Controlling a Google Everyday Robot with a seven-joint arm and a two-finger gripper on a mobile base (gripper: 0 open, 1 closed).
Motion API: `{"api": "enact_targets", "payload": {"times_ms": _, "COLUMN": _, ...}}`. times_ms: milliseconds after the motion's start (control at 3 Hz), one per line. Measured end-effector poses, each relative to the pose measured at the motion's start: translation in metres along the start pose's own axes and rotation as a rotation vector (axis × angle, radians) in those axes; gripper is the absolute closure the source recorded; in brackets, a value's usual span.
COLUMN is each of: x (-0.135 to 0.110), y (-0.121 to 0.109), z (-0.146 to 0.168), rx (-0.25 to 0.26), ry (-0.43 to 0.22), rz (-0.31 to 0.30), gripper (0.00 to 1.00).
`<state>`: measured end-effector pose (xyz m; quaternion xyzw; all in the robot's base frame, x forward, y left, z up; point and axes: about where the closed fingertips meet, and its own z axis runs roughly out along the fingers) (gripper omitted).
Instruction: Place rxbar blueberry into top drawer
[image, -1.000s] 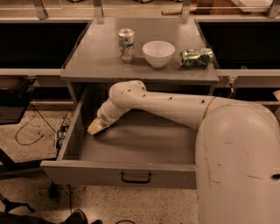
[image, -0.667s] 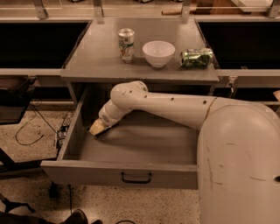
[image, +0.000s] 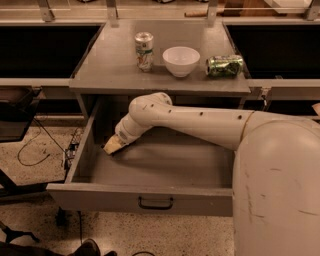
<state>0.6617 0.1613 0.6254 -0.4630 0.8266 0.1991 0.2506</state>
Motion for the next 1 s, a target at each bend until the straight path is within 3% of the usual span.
{"api": "enact_targets", "payload": {"times_ms": 333, "x": 0.0000, "y": 0.0000, "z": -0.0003, "rx": 0.001, "ry": -0.001, "rz": 0.000, "gripper": 0.11}}
{"api": "enact_targets", "payload": {"times_ms": 667, "x": 0.0000, "y": 0.0000, "z": -0.0002, "rx": 0.001, "ry": -0.001, "rz": 0.000, "gripper": 0.00}}
{"api": "enact_targets", "payload": {"times_ms": 1000, "x": 0.0000, "y": 0.0000, "z": -0.0002, "rx": 0.001, "ry": -0.001, "rz": 0.000, "gripper": 0.00}}
